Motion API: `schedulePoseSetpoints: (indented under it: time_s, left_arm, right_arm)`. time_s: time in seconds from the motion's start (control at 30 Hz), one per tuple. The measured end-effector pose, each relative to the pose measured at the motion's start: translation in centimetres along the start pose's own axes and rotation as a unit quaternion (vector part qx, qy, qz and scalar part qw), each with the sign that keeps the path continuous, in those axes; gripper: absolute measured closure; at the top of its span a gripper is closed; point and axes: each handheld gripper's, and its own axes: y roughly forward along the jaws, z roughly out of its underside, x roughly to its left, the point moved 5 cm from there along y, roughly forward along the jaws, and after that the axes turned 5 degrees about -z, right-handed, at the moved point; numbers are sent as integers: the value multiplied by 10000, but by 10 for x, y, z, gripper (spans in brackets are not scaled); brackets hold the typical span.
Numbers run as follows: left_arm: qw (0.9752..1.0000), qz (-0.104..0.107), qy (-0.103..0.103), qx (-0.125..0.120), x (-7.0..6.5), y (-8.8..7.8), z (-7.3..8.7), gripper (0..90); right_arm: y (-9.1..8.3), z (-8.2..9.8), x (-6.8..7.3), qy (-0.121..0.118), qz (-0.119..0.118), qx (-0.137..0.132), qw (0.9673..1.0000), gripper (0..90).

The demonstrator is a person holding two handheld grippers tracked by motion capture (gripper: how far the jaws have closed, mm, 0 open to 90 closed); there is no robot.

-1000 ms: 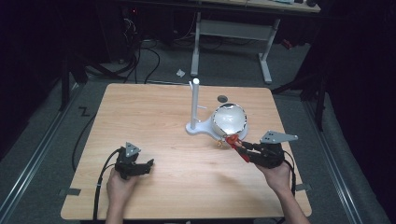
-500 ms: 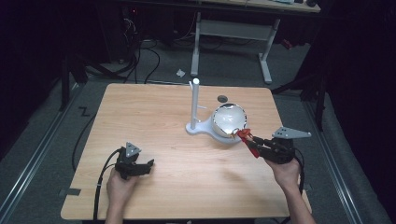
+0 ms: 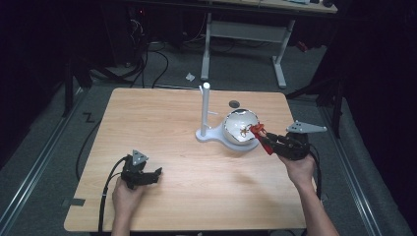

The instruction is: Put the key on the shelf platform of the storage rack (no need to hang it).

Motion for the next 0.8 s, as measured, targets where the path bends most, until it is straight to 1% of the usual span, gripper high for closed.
schedulePoseSetpoints:
  time_s: [0.1,0.27,0.37,0.47,0.57,0.6,0.63,0.8]
  left_arm:
    - [10000,-5,-5,0,0,0,0,205]
    - [10000,-3,-5,-4,0,0,0,204]
    - [10000,-2,-3,-2,0,0,0,204]
    - [10000,-3,-4,-3,0,0,0,204]
    - [10000,-6,-4,-2,0,0,0,204]
    - [10000,-6,-4,-2,0,0,0,204]
    - [10000,-6,-4,-2,0,0,0,204]
    - [10000,-7,-6,-4,0,0,0,204]
  right_arm:
    - [5,-5,-4,9,44,89,10000,700]
    - [12,-12,-7,-20,86,154,9998,699]
    - [21,-17,-9,-41,115,263,9996,699]
    - [24,-20,-10,-47,103,297,9995,699]
    - [32,-23,-12,-68,104,404,9991,700]
    - [32,-23,-12,-68,104,404,9991,700]
    - [36,-25,-14,-49,94,431,9990,699]
    - [43,-25,-19,31,97,482,9988,699]
